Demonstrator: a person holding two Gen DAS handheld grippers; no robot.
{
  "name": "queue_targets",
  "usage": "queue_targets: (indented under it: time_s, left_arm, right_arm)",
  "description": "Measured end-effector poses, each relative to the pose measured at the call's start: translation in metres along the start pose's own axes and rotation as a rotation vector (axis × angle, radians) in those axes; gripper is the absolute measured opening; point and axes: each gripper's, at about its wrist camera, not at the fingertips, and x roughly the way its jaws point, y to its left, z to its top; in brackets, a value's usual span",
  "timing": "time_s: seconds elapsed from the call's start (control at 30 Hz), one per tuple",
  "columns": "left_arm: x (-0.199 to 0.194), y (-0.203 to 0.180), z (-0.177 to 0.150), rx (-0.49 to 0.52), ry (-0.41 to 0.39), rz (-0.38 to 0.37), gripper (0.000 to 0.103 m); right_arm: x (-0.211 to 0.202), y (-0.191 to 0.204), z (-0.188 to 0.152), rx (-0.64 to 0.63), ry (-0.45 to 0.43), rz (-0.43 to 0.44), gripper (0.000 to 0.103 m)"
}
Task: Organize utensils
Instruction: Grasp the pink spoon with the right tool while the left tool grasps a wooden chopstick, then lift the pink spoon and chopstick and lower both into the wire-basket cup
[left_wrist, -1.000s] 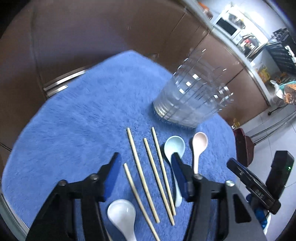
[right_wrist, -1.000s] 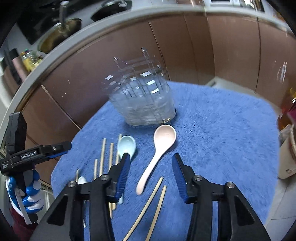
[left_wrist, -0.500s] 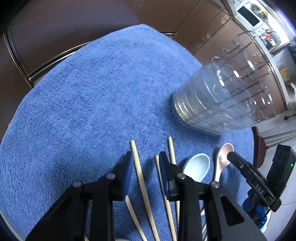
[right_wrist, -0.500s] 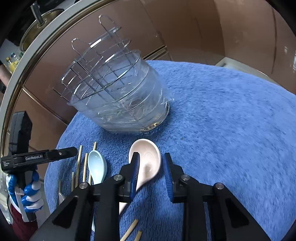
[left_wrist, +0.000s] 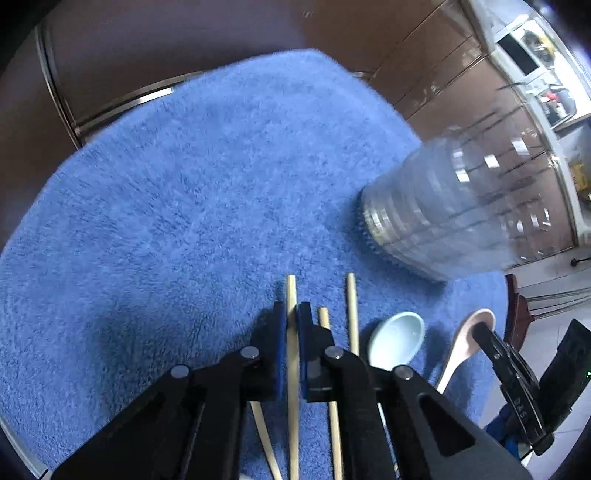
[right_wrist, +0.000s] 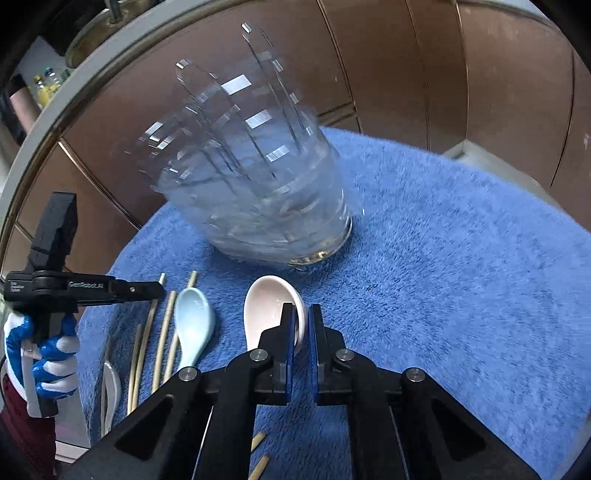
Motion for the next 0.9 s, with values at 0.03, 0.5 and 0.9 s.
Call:
queue_targets:
  time_s: [0.03, 0.5, 0.9]
  left_arm:
    - [-0.009, 0.001, -0.003, 0.008, -0.024, -0.012, 0.005]
    - [-0.191, -0.029, -0.025, 0.134, -0.499, -0.189, 0.005]
    - [-0.238, -0.106, 0.053, 0.088, -0.834, -0.216, 0.005]
  right_arm:
    - [-0.009, 0.004, -0.001, -0.004, -0.019, -0.002, 0.006]
    - [-0.145, 0.089, 0.013, -0.137, -0.363, -0.094, 0.006]
    - [-0.184, 0.111, 0.084, -0.164, -0.707, -0.316, 0.006]
